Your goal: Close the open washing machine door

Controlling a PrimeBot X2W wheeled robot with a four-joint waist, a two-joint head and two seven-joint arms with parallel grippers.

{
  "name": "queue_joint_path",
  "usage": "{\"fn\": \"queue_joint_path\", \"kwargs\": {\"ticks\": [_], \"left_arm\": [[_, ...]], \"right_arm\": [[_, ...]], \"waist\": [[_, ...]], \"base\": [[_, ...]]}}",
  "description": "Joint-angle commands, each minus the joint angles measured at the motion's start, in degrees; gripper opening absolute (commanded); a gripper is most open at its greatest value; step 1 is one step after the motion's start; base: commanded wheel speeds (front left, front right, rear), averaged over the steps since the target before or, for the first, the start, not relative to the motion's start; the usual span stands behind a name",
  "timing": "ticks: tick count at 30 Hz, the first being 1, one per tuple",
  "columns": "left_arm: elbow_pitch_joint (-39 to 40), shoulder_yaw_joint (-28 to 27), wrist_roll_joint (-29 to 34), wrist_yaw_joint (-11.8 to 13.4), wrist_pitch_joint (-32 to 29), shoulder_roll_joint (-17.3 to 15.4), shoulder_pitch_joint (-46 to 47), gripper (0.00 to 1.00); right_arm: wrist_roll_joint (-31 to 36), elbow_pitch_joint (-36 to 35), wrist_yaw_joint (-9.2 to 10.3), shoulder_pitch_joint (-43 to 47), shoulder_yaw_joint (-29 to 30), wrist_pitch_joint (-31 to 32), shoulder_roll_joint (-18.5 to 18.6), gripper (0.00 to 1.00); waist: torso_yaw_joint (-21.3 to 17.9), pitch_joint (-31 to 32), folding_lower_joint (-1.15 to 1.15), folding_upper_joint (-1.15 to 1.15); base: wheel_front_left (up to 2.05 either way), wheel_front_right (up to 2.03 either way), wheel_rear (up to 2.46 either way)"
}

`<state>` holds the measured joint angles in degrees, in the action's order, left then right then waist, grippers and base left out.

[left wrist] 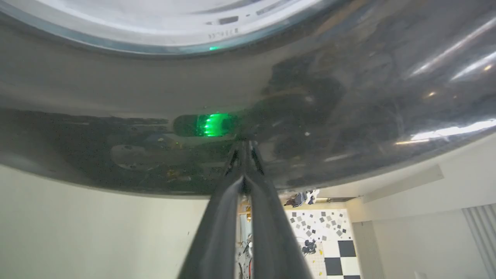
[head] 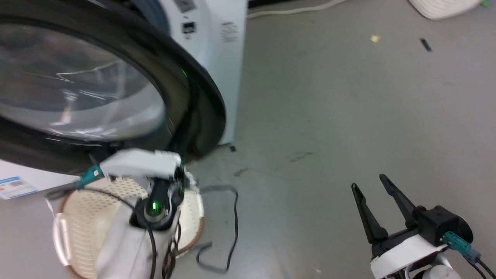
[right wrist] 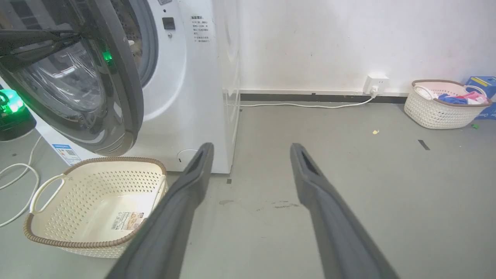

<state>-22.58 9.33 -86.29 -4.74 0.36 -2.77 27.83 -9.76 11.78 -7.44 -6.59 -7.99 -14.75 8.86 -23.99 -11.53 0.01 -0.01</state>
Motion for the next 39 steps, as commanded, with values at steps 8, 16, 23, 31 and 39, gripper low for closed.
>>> {"fn": "queue_joint_path", "kwargs": {"ticks": [8, 16, 23, 31, 39], "left_arm": [[-10.53, -1.60, 1.08, -1.92, 5.25, -0.16, 9.90, 0.00], [-3.93, 4.49, 7.37, -2.72, 9.40, -3.08, 1.19, 1.00], [5.43, 9.59, 23.34, -2.74, 14.48, -11.22, -12.13, 1.00], [18.81, -5.02, 64.90, 1.13, 14.63, -6.38, -27.59, 1.00], [21.97, -6.33, 79.16, 2.63, 14.63, -4.27, -30.23, 1.00]], "right_arm": [[-0.76, -0.04, -0.05, -1.19, 0.05, -0.24, -0.95, 1.00], [-0.52, -1.85, -0.05, 1.15, 0.54, -0.24, 0.45, 1.00], [-0.05, -3.67, -0.05, 4.98, 0.36, -0.25, 2.70, 1.00], [-0.48, -6.15, -0.05, 5.85, -4.08, -0.25, 6.27, 1.00], [-2.49, -5.29, -0.05, 0.52, -9.94, 0.16, 9.24, 1.00]], "waist": [[-3.35, -3.26, -0.01, 0.01], [4.16, 1.36, -0.01, 0.01], [13.08, 7.24, -0.01, 0.01], [24.73, 10.99, -0.01, 0.01], [29.97, 9.26, -0.01, 0.01]], "base": [[0.00, 0.00, 0.00], [0.00, 0.00, 0.00], [0.00, 0.00, 0.00], [0.00, 0.00, 0.00], [0.00, 0.00, 0.00]]}}
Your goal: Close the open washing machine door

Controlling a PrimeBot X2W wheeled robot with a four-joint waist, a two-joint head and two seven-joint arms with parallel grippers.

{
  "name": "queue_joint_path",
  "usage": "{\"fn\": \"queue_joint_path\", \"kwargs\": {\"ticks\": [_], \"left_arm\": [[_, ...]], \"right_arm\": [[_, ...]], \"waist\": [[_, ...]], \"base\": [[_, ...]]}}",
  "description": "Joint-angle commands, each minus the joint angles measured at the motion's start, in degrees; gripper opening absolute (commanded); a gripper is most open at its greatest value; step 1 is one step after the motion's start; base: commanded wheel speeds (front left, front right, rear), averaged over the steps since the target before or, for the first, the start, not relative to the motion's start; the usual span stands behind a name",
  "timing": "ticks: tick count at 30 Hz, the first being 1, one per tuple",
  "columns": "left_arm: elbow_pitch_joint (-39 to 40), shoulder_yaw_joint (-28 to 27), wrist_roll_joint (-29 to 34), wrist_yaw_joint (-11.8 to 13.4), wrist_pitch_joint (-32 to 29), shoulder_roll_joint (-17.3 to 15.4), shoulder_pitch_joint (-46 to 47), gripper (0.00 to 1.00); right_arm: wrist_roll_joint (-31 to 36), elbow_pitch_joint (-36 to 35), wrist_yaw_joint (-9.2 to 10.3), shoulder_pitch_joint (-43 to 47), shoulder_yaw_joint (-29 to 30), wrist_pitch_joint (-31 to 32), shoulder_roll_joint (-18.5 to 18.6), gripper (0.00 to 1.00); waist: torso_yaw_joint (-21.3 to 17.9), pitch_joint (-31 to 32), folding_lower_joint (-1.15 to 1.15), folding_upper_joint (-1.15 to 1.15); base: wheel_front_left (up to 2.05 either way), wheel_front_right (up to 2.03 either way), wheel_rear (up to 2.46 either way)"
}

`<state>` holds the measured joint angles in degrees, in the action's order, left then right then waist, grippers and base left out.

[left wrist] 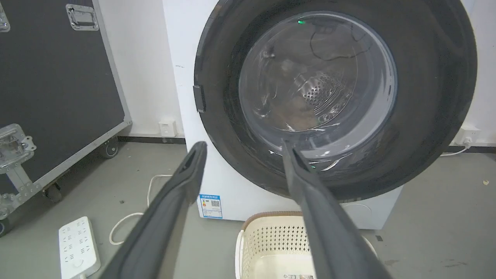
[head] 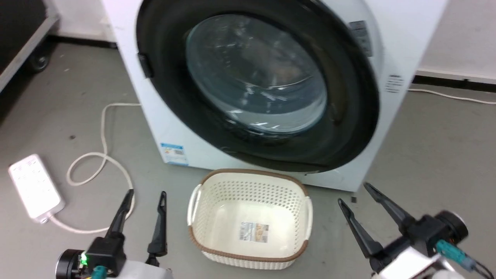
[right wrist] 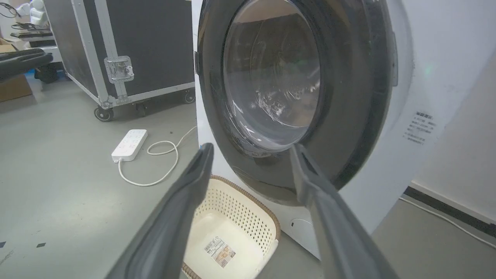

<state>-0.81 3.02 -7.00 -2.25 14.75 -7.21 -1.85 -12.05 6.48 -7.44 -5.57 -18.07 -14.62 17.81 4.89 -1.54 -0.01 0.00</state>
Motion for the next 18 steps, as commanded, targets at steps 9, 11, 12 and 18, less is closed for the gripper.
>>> {"fn": "queue_joint_path", "kwargs": {"ticks": [9, 11, 12, 18], "left_arm": [[0.98, 1.40, 2.75, 0.83, 0.24, 2.44, 2.43, 1.00], [1.05, 1.86, 2.76, 0.96, 0.25, 2.93, 3.35, 1.00], [1.10, 2.10, 2.73, 1.03, 0.25, 3.14, 3.79, 1.00], [1.39, 3.45, 2.24, 1.77, 0.25, 3.97, 6.26, 1.00]], "right_arm": [[-7.12, 2.98, -0.05, -13.47, -4.22, 3.30, 7.30, 0.00], [-9.09, 4.33, -0.05, -17.20, -5.50, 4.08, 9.53, 0.00], [-10.34, 5.18, -0.05, -19.05, -6.04, 4.48, 10.59, 0.00], [-17.30, 11.34, -0.05, -29.87, -8.62, 5.88, 16.21, 0.00]], "waist": [[5.93, -7.48, 0.01, 0.00], [6.88, -9.17, 0.01, 0.00], [7.34, -10.02, 0.01, 0.00], [9.84, -14.50, 0.01, 0.00]], "base": [[0.00, 0.00, 0.00], [0.00, 0.00, 0.00], [0.00, 0.00, 0.00], [0.00, 0.00, 0.00]]}}
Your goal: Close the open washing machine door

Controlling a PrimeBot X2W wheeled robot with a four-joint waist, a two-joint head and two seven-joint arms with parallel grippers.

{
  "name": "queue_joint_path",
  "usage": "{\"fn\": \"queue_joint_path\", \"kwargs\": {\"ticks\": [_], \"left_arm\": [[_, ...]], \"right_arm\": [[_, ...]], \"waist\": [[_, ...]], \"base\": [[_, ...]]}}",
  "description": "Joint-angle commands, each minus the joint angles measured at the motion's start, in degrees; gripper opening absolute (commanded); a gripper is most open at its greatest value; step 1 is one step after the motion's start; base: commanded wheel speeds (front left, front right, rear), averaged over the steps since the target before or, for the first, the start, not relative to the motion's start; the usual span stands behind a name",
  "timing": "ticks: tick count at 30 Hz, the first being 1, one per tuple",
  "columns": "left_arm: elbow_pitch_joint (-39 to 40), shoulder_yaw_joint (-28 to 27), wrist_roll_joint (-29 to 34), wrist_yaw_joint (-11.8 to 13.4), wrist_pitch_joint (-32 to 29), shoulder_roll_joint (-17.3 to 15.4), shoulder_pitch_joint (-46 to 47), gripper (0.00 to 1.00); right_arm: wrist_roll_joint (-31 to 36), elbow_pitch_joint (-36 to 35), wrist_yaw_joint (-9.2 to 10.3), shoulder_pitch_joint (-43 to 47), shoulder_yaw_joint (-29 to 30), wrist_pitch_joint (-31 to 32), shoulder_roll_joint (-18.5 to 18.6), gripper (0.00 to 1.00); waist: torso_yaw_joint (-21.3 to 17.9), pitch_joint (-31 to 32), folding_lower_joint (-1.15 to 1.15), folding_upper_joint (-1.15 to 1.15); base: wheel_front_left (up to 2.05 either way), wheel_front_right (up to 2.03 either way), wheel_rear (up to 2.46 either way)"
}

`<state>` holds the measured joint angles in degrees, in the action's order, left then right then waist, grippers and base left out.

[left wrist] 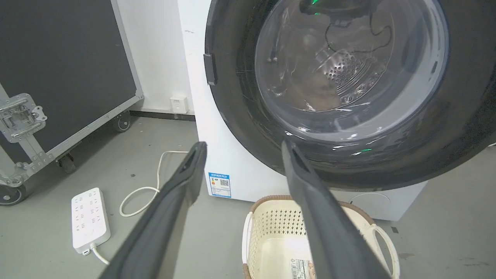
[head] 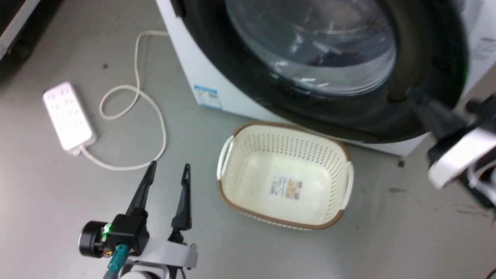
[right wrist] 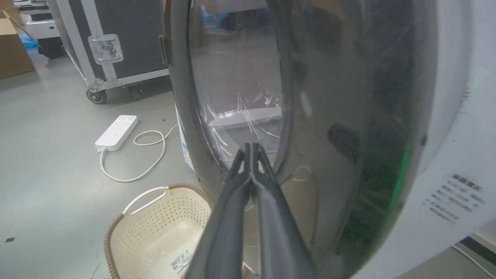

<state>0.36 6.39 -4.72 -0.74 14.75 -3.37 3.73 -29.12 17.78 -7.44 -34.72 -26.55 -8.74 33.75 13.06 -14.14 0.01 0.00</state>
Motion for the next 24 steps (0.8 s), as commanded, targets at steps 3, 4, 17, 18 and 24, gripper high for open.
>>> {"fn": "queue_joint_path", "kwargs": {"ticks": [3, 4, 17, 18, 24], "left_arm": [[0.29, 0.80, -0.35, 0.79, 0.25, 0.31, 1.56, 1.00], [0.29, 0.99, -0.47, 0.94, 0.25, 0.35, 1.82, 1.00], [0.55, 2.94, -2.18, 2.95, 0.25, 0.48, 3.42, 1.00], [0.60, 2.97, -2.21, 3.04, 0.25, 0.48, 3.48, 1.00], [0.08, 2.40, -2.40, 2.88, 0.25, 0.48, 3.32, 1.00]], "right_arm": [[-2.87, 3.17, -0.05, -5.60, -1.45, 0.07, 2.01, 0.00], [-3.58, 4.45, -0.05, -7.10, -1.62, 0.09, 2.36, 0.00], [-7.85, 24.11, -0.05, -21.80, 4.83, -0.75, -0.46, 0.00], [-7.92, 24.93, -0.05, -22.27, 5.00, -0.98, -0.86, 0.00], [-9.19, 27.29, -0.05, -20.79, 3.55, -3.60, -3.65, 0.65]], "waist": [[2.62, -3.45, -0.01, 0.00], [2.86, -3.83, -0.01, 0.00], [4.03, -5.29, -0.01, 0.00], [3.90, -5.17, -0.01, 0.00], [1.57, -2.21, -0.01, 0.00]], "base": [[0.00, 0.00, 0.00], [0.00, 0.00, 0.00], [0.00, 0.00, 0.00], [0.00, 0.00, 0.00], [0.00, 0.00, 0.00]]}}
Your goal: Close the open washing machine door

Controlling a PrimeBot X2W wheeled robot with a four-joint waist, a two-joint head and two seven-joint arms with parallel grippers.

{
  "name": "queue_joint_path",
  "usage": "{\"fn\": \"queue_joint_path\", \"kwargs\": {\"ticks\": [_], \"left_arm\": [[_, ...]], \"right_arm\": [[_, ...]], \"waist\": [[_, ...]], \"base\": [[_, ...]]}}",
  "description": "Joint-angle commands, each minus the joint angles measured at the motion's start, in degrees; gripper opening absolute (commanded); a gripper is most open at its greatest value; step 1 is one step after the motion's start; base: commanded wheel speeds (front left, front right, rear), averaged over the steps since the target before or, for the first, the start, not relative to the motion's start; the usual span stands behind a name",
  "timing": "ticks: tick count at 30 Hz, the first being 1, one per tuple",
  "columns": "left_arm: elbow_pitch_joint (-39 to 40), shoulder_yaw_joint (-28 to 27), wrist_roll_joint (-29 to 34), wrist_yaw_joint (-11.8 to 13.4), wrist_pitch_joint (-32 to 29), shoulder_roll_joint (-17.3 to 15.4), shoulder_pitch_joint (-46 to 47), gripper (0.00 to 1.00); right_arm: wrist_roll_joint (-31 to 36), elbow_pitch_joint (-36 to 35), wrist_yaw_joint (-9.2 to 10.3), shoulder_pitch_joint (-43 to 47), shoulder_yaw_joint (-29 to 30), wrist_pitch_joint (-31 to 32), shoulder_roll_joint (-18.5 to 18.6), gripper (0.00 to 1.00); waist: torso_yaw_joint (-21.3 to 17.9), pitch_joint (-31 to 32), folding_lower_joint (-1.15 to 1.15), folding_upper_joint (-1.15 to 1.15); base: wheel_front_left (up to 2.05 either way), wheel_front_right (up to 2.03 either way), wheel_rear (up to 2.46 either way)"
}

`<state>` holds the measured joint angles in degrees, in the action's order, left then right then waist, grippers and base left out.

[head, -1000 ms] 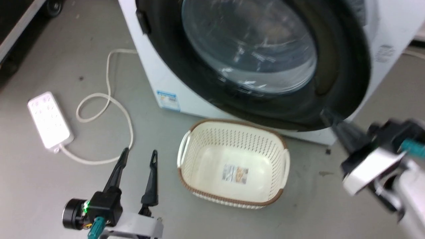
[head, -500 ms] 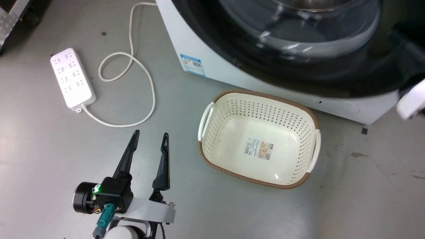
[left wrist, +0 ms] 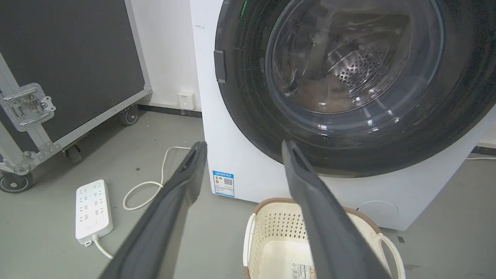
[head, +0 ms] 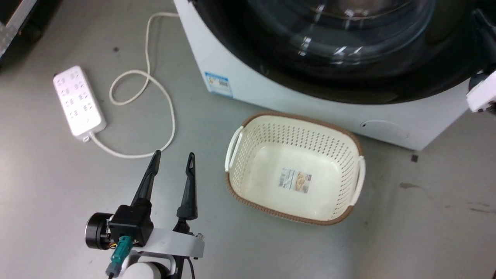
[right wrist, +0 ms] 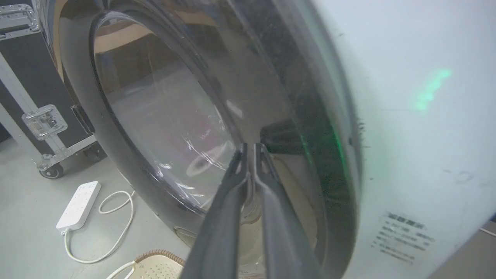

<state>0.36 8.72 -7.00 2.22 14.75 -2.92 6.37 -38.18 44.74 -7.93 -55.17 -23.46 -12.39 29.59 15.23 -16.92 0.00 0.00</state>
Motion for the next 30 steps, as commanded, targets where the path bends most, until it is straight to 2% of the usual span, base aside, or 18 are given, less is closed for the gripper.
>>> {"fn": "queue_joint_path", "kwargs": {"ticks": [1, 6, 10, 18, 19, 22, 26, 30], "left_arm": [[-0.47, -0.51, -0.41, -0.42, 0.25, 0.03, 0.41, 1.00], [-1.74, -2.02, -0.69, -1.68, 0.25, 0.03, -0.48, 1.00], [-2.74, -3.72, -0.82, -3.07, 0.25, 0.03, -2.10, 1.00], [-3.97, -6.72, -1.33, -5.25, 0.25, 0.04, -5.98, 1.00], [-4.02, -7.64, -1.43, -5.87, 0.25, 0.04, -7.31, 1.00], [-4.14, -8.11, -1.41, -6.41, 0.25, 0.04, -8.03, 1.00], [-4.56, -8.19, -1.28, -6.79, 0.25, 0.04, -8.34, 1.00], [-5.69, -7.81, 0.13, -6.88, 0.25, 0.04, -8.53, 1.00]], "right_arm": [[-0.70, -0.45, 0.44, 1.74, -0.39, -1.02, -0.52, 1.00], [-1.06, -3.61, 0.44, 7.05, -1.07, -2.31, -1.98, 1.00], [0.67, -9.72, 0.44, 13.90, 2.32, -2.57, -4.14, 1.00], [11.56, -24.74, 0.44, 32.32, 14.85, -2.60, -12.93, 1.00], [16.44, -28.99, 0.44, 38.85, 18.30, -2.60, -16.64, 1.00], [19.95, -32.09, 0.44, 44.45, 22.16, -2.60, -20.50, 1.00], [24.24, -35.49, 0.44, 50.60, 25.09, -2.60, -23.73, 1.00], [27.78, -36.85, 0.44, 54.63, 25.70, -2.48, -25.13, 1.00]], "waist": [[-1.83, 2.39, 0.00, 0.00], [-4.68, 6.25, 0.00, 0.00], [-8.03, 10.33, 0.00, 0.00], [-12.85, 16.31, 0.00, 0.00], [-14.27, 17.29, 0.00, 0.00], [-15.16, 17.67, 0.00, 0.00], [-15.71, 17.89, 0.00, 0.00], [-16.01, 17.99, 0.00, 0.00]], "base": [[0.00, 0.00, 0.00], [0.00, 0.00, 0.00], [0.00, 0.00, 0.00], [0.00, 0.00, 0.00], [0.00, 0.00, 0.00], [0.00, 0.00, 0.00], [0.00, 0.00, 0.00], [0.00, 0.00, 0.00]]}}
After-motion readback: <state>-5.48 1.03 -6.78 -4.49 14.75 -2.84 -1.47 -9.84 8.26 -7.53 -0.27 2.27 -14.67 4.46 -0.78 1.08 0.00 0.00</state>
